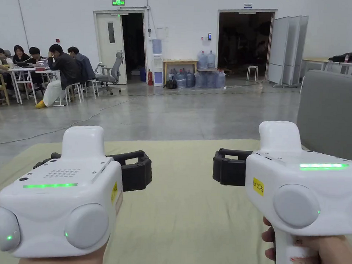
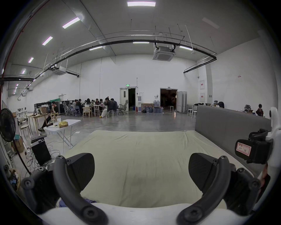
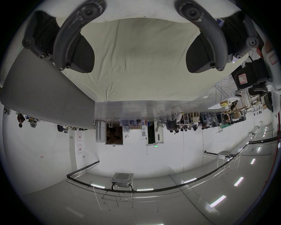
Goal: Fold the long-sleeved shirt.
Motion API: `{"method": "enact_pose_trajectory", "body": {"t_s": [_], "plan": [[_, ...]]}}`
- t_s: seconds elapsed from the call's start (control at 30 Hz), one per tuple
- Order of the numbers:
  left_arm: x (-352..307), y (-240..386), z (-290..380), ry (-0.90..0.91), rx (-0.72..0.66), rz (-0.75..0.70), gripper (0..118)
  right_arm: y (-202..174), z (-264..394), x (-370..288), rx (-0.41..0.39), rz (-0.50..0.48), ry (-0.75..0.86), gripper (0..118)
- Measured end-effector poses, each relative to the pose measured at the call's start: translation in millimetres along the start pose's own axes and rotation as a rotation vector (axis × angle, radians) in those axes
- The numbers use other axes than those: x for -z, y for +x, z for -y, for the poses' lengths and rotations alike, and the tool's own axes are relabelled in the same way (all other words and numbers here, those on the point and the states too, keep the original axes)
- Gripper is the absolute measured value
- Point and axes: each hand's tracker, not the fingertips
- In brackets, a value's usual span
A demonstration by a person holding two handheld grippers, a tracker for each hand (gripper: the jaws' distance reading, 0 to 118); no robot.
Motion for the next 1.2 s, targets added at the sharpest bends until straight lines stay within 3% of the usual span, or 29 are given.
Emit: {"method": "enact_pose_trajectory", "body": {"t_s": [0.37, 0.57, 1.2], "plan": [[2.5, -3.2, 0.1, -0.020, 0.004, 0.011, 118, -1.4, 2.1, 2.6, -0.005, 0.008, -0.003, 118], [1.8, -2.3, 1.0, -0.015, 0.004, 0.012, 118, -7.9, 4.0, 0.4, -0.050, 0.033, 0.009, 118], [3.7, -4.2, 3.6, -0.027, 0.001, 0.017, 118, -7.2, 4.4, 1.2, -0.038, 0.028, 0.001, 118]]}}
